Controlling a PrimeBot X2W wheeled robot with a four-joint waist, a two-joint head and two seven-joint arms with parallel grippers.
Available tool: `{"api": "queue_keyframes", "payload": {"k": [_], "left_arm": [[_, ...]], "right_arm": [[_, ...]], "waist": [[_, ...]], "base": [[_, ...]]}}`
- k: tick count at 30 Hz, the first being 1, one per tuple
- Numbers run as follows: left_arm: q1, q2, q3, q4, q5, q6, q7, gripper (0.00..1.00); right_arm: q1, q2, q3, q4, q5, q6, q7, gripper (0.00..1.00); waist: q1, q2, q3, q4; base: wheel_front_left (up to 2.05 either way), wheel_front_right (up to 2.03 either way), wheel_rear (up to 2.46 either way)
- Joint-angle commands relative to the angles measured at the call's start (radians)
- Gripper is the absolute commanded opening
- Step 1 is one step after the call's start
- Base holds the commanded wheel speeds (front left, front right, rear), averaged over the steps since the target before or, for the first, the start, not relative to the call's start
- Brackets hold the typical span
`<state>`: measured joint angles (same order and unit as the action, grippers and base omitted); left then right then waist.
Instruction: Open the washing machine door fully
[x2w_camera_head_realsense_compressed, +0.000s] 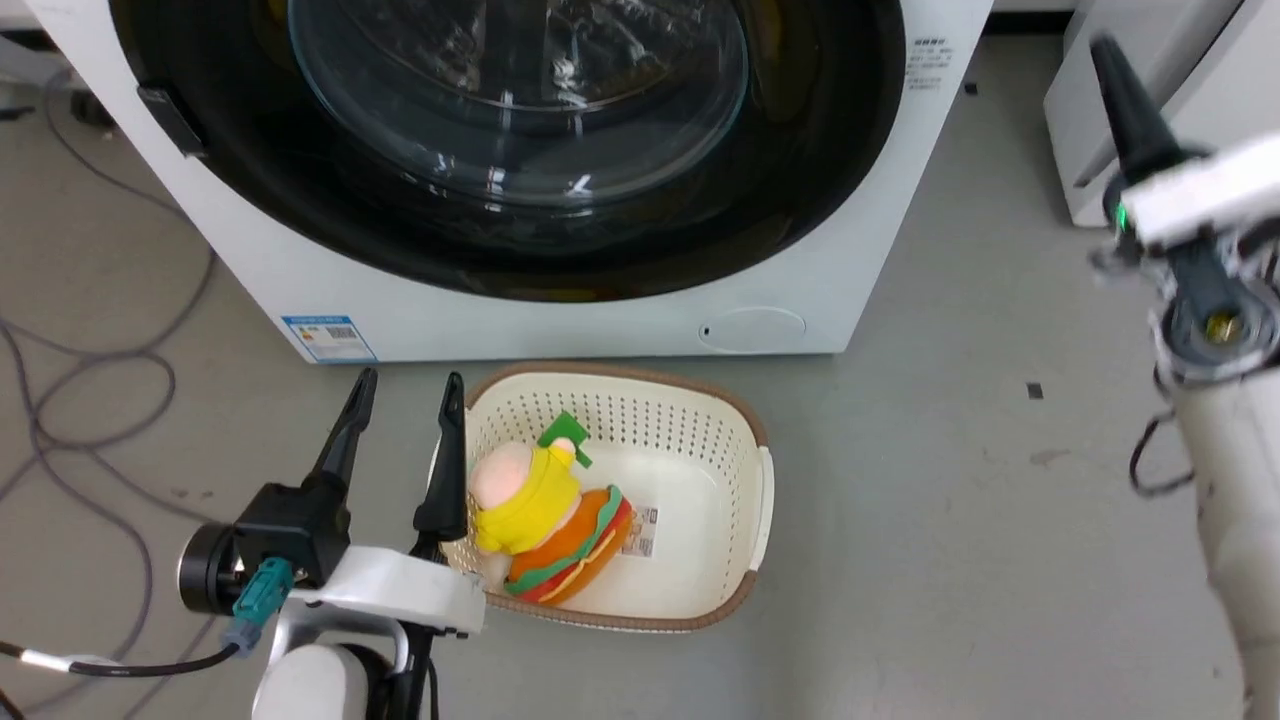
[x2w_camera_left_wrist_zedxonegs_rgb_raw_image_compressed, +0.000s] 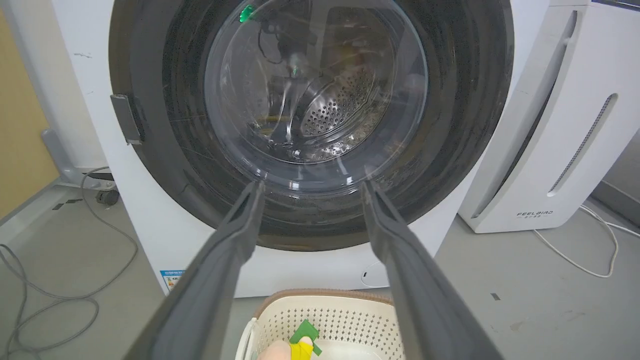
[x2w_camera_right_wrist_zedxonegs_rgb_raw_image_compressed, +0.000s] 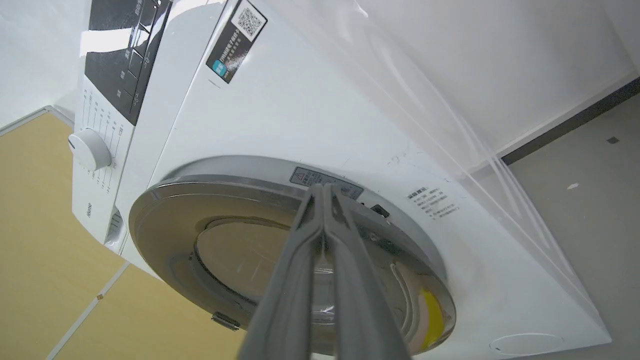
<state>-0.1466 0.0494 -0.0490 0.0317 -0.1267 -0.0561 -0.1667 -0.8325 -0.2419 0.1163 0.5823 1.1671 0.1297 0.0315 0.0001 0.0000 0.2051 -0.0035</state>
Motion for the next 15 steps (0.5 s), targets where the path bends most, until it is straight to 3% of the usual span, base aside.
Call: {"api": "queue_keyframes", "payload": {"k": [1, 6, 7, 15], "left_arm": [[-0.024, 0.001, 0.0, -0.004, -0.012, -0.009, -0.012, 1.0], [-0.038, 0.001, 0.002, -0.011, -0.018, -0.015, -0.021, 1.0], [-0.054, 0.001, 0.007, -0.021, -0.024, -0.022, -0.031, 1.0], [-0.083, 0.001, 0.019, -0.04, -0.035, -0.034, -0.048, 1.0]], "right_arm": [[-0.084, -0.02, 0.028, 0.047, 0.043, 0.001, 0.03, 0.0], [-0.205, -0.032, 0.089, 0.127, 0.072, 0.001, 0.089, 0.0], [-0.358, -0.03, 0.175, 0.234, 0.091, 0.001, 0.171, 0.0], [-0.584, 0.003, 0.289, 0.396, 0.12, 0.001, 0.268, 0.0]], "waist": [[-0.0001, 0.0, 0.017, 0.002], [-0.0001, 0.0, 0.045, 0.002], [-0.0001, 0.0, 0.082, 0.0], [-0.0001, 0.0, 0.145, -0.003]], "base": [[0.0, 0.0, 0.0], [0.0, 0.0, 0.0], [0.0, 0.0, 0.0], [0.0, 0.0, 0.0]]}}
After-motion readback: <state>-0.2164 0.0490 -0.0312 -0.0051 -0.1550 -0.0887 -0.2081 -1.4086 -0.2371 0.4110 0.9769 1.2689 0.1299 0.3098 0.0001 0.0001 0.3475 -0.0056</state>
